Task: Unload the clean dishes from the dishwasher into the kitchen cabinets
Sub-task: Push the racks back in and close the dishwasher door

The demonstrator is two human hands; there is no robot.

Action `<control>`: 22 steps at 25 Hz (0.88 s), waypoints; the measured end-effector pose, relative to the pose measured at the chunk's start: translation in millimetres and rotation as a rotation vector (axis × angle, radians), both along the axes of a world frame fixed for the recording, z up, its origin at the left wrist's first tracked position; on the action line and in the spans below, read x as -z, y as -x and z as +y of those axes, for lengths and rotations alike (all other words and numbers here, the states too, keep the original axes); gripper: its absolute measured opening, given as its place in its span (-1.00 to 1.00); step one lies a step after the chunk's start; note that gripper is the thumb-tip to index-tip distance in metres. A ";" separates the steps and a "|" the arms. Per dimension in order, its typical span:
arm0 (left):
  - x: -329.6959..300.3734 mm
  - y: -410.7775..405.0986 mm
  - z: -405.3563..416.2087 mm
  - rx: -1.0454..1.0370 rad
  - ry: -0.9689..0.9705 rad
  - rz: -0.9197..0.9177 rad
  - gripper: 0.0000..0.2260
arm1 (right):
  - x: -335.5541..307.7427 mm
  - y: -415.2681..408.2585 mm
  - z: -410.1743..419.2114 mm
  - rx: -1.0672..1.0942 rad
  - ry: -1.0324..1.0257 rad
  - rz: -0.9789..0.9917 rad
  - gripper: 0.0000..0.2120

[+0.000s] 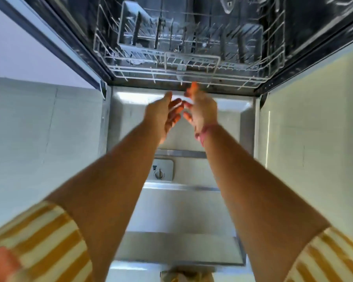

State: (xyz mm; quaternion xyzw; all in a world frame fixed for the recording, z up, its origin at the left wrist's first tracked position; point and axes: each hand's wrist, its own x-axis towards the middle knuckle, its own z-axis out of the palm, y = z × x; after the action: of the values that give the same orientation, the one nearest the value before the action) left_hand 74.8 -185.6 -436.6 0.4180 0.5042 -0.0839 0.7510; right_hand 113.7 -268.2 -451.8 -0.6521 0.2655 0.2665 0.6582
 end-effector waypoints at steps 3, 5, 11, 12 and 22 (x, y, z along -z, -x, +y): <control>12.2 104.7 -23.6 -0.135 0.160 0.108 -0.87 | 16.6 119.0 -22.5 0.076 -0.083 0.167 -0.92; 16.0 174.4 -38.0 -0.188 0.169 0.231 -0.87 | 24.4 191.4 -41.0 0.176 -0.076 0.321 -0.94; -1.2 350.5 -69.1 -0.221 0.204 0.367 -0.78 | 4.1 369.6 -79.2 0.456 -0.130 0.562 -0.81; -0.7 373.6 -71.7 -0.234 0.218 0.365 -0.76 | 6.2 391.5 -84.2 0.515 -0.115 0.571 -0.79; 112.8 480.1 -110.2 -0.387 0.337 0.443 -0.26 | 122.5 482.6 -120.6 1.193 -0.410 0.481 -0.12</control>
State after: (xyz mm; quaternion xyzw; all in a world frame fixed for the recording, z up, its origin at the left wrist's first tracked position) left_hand -405.3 -295.8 -549.4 0.1560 0.7043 -0.1107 0.6837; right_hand -368.9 -388.8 -574.3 -0.1780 0.6634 0.0401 0.7257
